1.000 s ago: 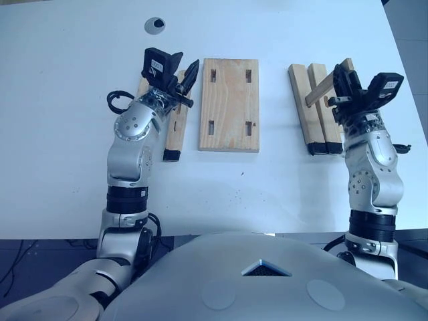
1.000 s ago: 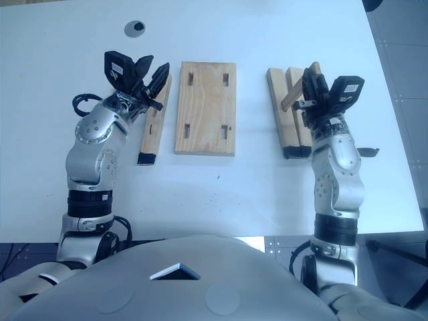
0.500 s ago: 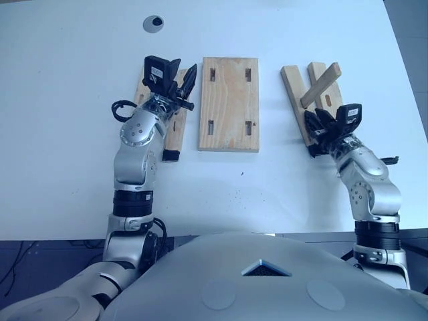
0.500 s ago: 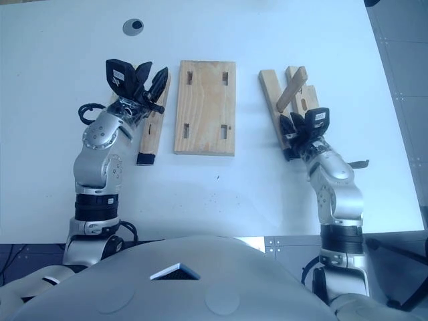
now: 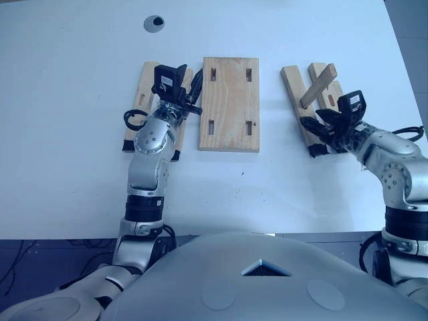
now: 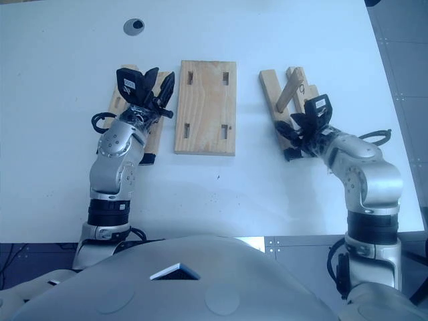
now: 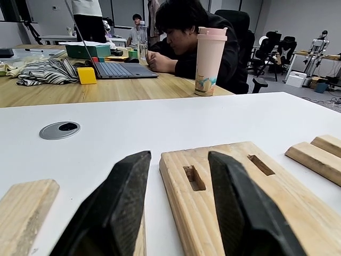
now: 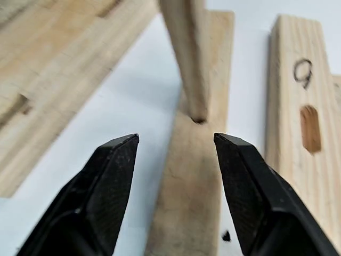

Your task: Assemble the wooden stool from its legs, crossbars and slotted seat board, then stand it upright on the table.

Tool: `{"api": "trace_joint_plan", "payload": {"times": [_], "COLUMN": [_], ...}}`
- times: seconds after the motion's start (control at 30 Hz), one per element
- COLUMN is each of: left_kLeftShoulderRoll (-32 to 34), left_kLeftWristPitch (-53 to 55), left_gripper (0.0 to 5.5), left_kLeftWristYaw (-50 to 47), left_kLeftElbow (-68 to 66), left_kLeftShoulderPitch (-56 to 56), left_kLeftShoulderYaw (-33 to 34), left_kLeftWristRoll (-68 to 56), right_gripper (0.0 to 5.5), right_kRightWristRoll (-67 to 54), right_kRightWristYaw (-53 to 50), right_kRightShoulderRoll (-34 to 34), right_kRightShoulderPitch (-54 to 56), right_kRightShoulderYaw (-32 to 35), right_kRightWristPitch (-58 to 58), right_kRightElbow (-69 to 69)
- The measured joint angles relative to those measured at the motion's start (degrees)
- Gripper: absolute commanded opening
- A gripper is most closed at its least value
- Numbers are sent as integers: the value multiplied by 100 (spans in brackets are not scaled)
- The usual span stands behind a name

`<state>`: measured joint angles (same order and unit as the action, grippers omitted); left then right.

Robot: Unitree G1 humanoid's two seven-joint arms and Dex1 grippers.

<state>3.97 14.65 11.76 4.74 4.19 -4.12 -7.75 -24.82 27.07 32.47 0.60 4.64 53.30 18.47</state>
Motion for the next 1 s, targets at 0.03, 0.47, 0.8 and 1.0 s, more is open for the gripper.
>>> {"api": "trace_joint_plan", "payload": {"times": [0.03, 0.47, 0.8, 1.0], "left_kLeftShoulderRoll": [-5, -14, 20, 9], "left_kLeftWristPitch": [-5, -13, -13, -128], "left_gripper": [193, 193, 193, 193], "left_kLeftWristYaw": [-4, -11, 29, 127], "left_kLeftElbow": [-14, -28, -37, 64], "left_kLeftShoulderPitch": [4, 47, 46, 62], "left_kLeftShoulderYaw": [0, 38, 37, 388], "left_kLeftWristRoll": [0, -3, -6, -335], "right_gripper": [261, 330, 249, 203], "right_kRightWristRoll": [41, 648, 782, 772], "right_kRightWristYaw": [-28, -242, 42, 2], "right_kRightShoulderRoll": [-1, -5, 173, 130], "right_kRightShoulderPitch": [8, -35, -291, -287], "right_kRightShoulderYaw": [-71, -315, -540, -453], "right_kRightWristPitch": [57, -130, -224, -321], "right_kRightElbow": [40, -27, -256, -330]}}
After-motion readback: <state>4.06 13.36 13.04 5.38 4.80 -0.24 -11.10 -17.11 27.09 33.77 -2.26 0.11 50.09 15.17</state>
